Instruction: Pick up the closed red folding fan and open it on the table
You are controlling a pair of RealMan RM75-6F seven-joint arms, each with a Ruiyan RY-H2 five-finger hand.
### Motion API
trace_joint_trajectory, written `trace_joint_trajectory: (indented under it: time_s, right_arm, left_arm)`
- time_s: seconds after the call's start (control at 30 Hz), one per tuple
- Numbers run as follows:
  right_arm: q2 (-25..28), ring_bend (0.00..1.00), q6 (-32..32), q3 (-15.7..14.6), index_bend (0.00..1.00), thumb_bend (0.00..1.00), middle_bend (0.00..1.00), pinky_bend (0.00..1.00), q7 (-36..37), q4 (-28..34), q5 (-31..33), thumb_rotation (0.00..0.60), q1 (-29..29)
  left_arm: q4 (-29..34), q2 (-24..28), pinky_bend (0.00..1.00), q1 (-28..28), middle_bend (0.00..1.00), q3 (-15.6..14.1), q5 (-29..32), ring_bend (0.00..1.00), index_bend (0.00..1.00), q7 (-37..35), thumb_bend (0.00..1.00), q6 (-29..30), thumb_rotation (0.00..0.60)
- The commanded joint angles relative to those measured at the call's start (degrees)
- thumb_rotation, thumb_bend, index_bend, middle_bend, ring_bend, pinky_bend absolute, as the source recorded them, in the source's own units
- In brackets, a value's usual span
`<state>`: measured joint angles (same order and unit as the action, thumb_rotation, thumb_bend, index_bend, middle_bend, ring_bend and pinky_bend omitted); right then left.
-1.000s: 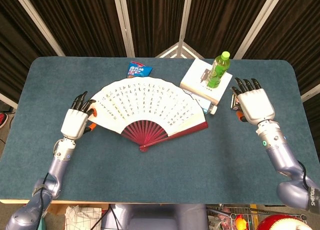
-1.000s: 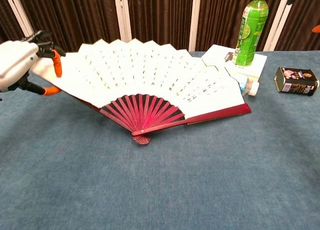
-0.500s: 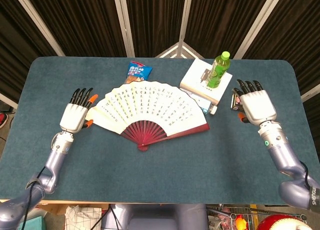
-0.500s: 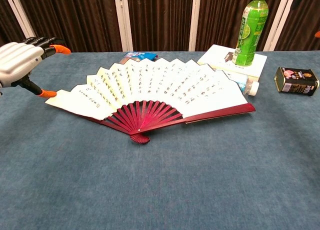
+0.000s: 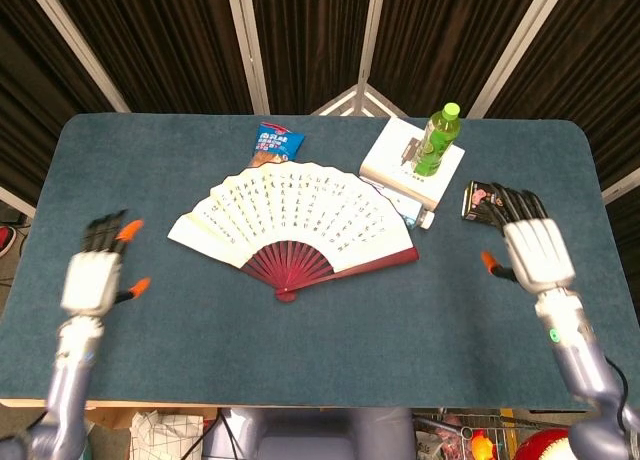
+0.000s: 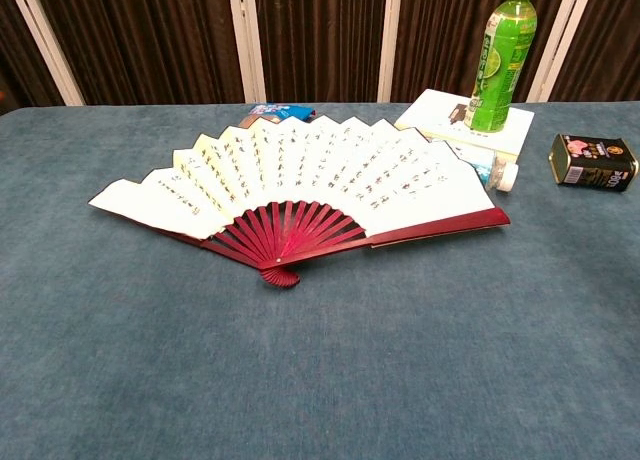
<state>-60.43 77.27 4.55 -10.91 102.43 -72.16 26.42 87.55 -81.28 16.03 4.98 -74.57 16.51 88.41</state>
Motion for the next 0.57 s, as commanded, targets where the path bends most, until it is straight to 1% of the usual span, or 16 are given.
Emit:
trace_joint_trajectory:
  time_s: [0.03, 0.13, 0.23, 0.37, 0.47, 0.57]
  right_arm:
    - [-6.2, 0.09, 8.4, -6.6, 0.2, 0.33, 0.07, 0.09, 6.9, -5.7, -7.2, 0.6, -9.3]
    - [-8.2, 0.09, 11.5, -9.0, 0.2, 0.33, 0.07, 0.09, 9.5, -10.1, -8.5, 0.6, -13.4]
    - [-9.8, 0.08, 14.8, -9.9, 0.2, 0.33, 0.07, 0.08, 10.7, -14.8, -9.5, 0.6, -16.6]
    - [-9.2, 0.07, 17.9, -9.1, 0.2, 0.33, 0.07, 0.06, 9.8, -17.9, -10.6, 0.6, -18.6]
    - [-8.3, 0.06, 18.5, -8.4, 0.2, 0.33, 0.07, 0.06, 10.0, -17.6, -9.7, 0.6, -19.8]
    - [-7.5, 0.06, 19.0, -7.5, 0.2, 0.33, 0.07, 0.06, 10.2, -17.1, -9.1, 0.6, -20.7]
  left_arm:
    - [6.8, 6.5, 0.0, -7.8, 0.0, -2.1, 3.4, 0.0, 0.15, 4.9, 0.02, 7.7, 0.6]
    - [7.6, 8.1, 0.0, -10.3, 0.0, -2.9, 4.2, 0.0, 0.15, 4.3, 0.02, 9.4, 0.6]
    - [6.7, 9.4, 0.0, -12.3, 0.0, -3.4, 4.0, 0.0, 0.15, 0.2, 0.02, 9.7, 0.6]
    - [4.7, 10.7, 0.0, -13.5, 0.0, -3.3, 3.8, 0.0, 0.15, -5.5, 0.02, 8.2, 0.6]
    - [3.2, 11.0, 0.0, -14.2, 0.0, -3.0, 1.9, 0.0, 0.15, -8.3, 0.02, 9.2, 0.6]
    - [2.5, 11.3, 0.0, -14.7, 0.0, -3.1, 1.3, 0.0, 0.15, -9.9, 0.02, 8.9, 0.6]
